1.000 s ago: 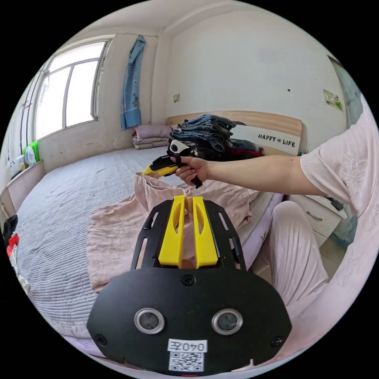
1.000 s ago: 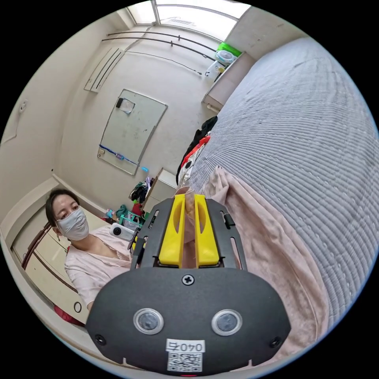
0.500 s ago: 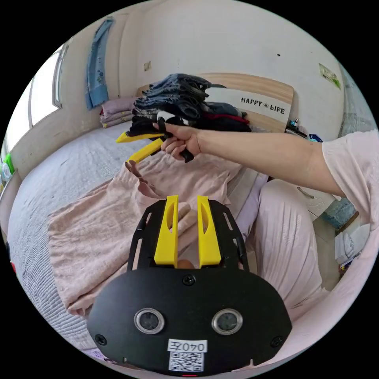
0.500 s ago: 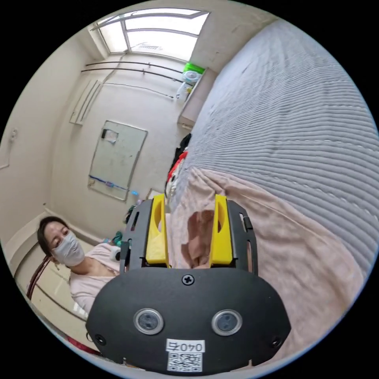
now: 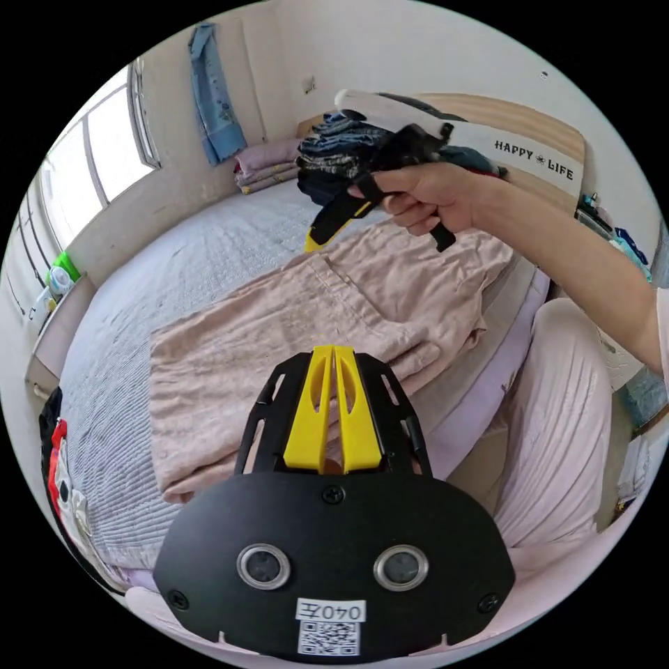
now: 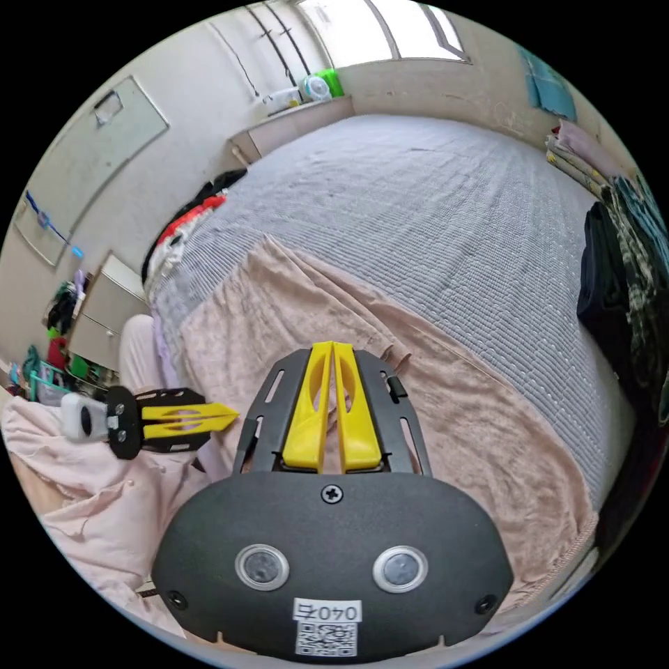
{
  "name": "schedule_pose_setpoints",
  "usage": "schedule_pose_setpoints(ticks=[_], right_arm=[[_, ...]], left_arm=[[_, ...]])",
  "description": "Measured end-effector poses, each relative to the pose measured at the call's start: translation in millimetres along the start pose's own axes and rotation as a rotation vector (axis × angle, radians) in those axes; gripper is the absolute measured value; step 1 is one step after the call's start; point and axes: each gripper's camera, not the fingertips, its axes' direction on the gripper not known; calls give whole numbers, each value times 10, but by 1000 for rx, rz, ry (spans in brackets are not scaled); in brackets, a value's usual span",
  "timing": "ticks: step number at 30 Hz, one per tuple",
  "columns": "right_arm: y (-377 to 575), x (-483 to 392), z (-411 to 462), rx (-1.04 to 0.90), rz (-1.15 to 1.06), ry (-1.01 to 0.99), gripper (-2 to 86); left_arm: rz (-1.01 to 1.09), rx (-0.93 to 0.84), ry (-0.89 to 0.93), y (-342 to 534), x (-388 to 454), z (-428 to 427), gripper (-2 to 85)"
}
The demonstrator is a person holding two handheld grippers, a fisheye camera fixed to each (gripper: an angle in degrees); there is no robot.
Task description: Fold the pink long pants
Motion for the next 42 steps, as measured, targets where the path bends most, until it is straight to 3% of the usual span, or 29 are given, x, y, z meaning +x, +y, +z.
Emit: schedule_pose_setpoints(ticks=[3,5,7,10,17,21,25,28,33,42], right_arm=[[-75,-220,597,-120,14,240,-10],[-48,-321,796,-119,15,257,-9],[-78,-399,743,-141,89,261,-9],[120,-974,387,-20,17,467,-8],[966,-2341,596,-25,-248,299,18],[1197,-2390,1097,-132,-201,445,-5],[1328,-2230,1182,-146,-97,337,-9],[1230,-2178,980,-186,-29,332,-10],[758,-2585,637,39,-140,299,-10],[-668,-3093,2014,22,-309,318,-10]], left_arm=[[120,-74,-59,35,392,333,-9],[186,-88,-144,-3,555,349,-9],[216,-46,-167,5,584,254,-9],[181,94,-129,107,384,-256,-9],[-134,-2,-73,314,-797,-677,-12],[-239,-110,-163,375,-1223,-364,-7],[-220,-264,-120,439,-1256,72,-8],[-214,-224,-149,418,-1257,-87,-9],[-279,-84,-170,442,-1390,-575,-9],[-296,-158,-182,444,-1570,-396,-9]])
